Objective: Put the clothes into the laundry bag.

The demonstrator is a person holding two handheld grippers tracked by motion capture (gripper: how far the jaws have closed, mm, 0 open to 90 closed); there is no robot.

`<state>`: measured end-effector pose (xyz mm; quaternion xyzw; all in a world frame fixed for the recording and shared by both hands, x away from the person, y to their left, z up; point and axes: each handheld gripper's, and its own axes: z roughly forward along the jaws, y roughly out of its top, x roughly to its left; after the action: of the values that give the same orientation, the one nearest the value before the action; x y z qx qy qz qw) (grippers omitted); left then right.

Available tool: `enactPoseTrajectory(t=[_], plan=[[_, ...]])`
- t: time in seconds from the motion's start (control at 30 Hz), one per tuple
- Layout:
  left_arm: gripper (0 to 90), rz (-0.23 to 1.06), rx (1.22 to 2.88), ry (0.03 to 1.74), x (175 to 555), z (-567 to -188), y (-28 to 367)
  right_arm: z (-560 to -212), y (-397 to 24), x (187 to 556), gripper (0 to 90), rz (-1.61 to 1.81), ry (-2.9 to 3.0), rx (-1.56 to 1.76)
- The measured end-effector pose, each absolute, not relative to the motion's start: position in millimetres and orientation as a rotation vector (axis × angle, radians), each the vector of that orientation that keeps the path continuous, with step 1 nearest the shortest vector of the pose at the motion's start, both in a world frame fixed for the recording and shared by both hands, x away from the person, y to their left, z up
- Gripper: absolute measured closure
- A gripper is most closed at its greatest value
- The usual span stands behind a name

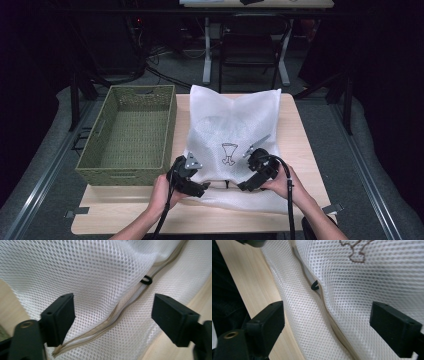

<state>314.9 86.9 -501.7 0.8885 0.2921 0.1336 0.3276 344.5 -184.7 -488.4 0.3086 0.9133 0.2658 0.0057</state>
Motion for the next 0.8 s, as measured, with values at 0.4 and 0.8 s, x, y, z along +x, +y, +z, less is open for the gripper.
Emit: enactPoseTrajectory(t=[0.4,0.8], plan=[[14.4,0.450,2.257,0.808,287,-472,143,-482,-235,310,1.1,0.887,2.575,1.094],[10.3,0.500,2.176,0.986,246,-486,213,-489,-270,277,0.0,0.959,2.389,1.239]])
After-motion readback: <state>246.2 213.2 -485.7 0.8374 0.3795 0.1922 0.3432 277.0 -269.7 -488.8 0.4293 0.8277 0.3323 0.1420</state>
